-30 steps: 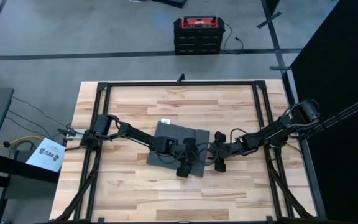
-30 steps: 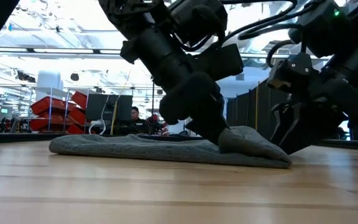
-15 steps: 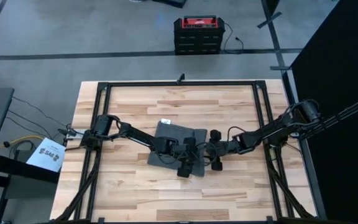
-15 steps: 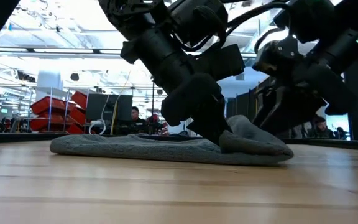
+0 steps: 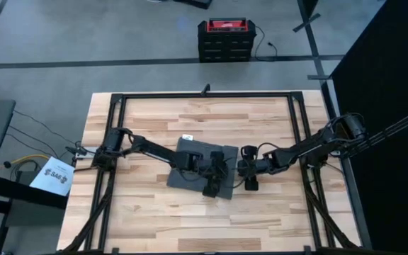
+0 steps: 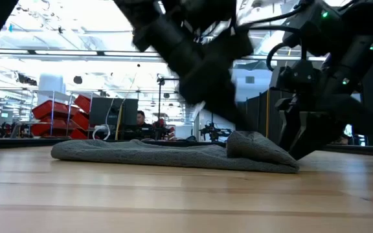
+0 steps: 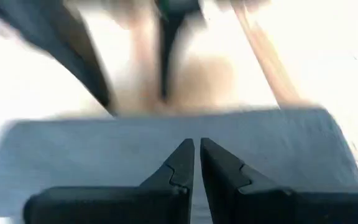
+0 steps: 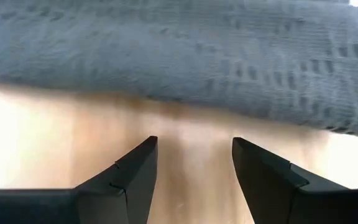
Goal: Roll towel
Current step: Roll the gray towel
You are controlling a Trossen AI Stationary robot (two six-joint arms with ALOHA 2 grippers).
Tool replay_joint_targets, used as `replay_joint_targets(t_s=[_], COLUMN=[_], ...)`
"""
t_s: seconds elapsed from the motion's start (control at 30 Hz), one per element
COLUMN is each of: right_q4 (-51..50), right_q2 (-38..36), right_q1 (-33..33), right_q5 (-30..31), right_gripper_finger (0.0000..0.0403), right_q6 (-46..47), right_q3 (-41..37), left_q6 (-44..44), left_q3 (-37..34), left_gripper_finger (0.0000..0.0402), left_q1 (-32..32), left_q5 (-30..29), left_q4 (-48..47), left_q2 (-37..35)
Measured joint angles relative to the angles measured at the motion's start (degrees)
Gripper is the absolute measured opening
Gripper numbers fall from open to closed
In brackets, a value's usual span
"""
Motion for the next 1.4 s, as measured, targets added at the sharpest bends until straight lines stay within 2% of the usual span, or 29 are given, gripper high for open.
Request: replay_joint_targets(t_s=[0.2,0.47,0.63,0.87,0.97,1.1,1.4], right_q4=[3.80,9.76,10.86,11.31,11.59,11.64,12.94], right_q2=[0.02,0.28,0.26,0.24,0.24,0.24,0.30], right_q1=[-3.07,-3.64,-4.63,-5.02,-4.72,-4.30,-4.35], right_q5=[0.25,0.79,0.37,0.31,0.43,0.73,0.63], right_gripper_finger=[0.0193,0.0193,0.0193,0.0193,0.0193,0.0193,0.0193], right_q6=[-2.00,-4.70,-2.82,-1.20,-1.20,-0.99,-1.57], right_q3=[-1.73,-3.27,-4.08,-4.38,-4.43,-4.48,-4.52], left_q6=[4.68,6.07,5.38,4.74,3.50,1.51,1.53], left_q3=[-0.76,-7.86,-10.48,-10.46,-10.42,-10.40,-10.35], left_gripper_finger=[0.0015,0.0015,0.0015,0.0015,0.0015,0.0015,0.0015], left_q1=[6.41,13.47,13.70,12.76,12.30,11.95,12.00], left_q5=[0.40,5.84,7.48,7.70,9.69,10.16,10.02], left_q4=[-2.84,7.57,11.38,14.19,17.62,17.74,18.09], left_q2=[-1.30,-1.35,-1.35,-1.37,0.45,4.36,5.63])
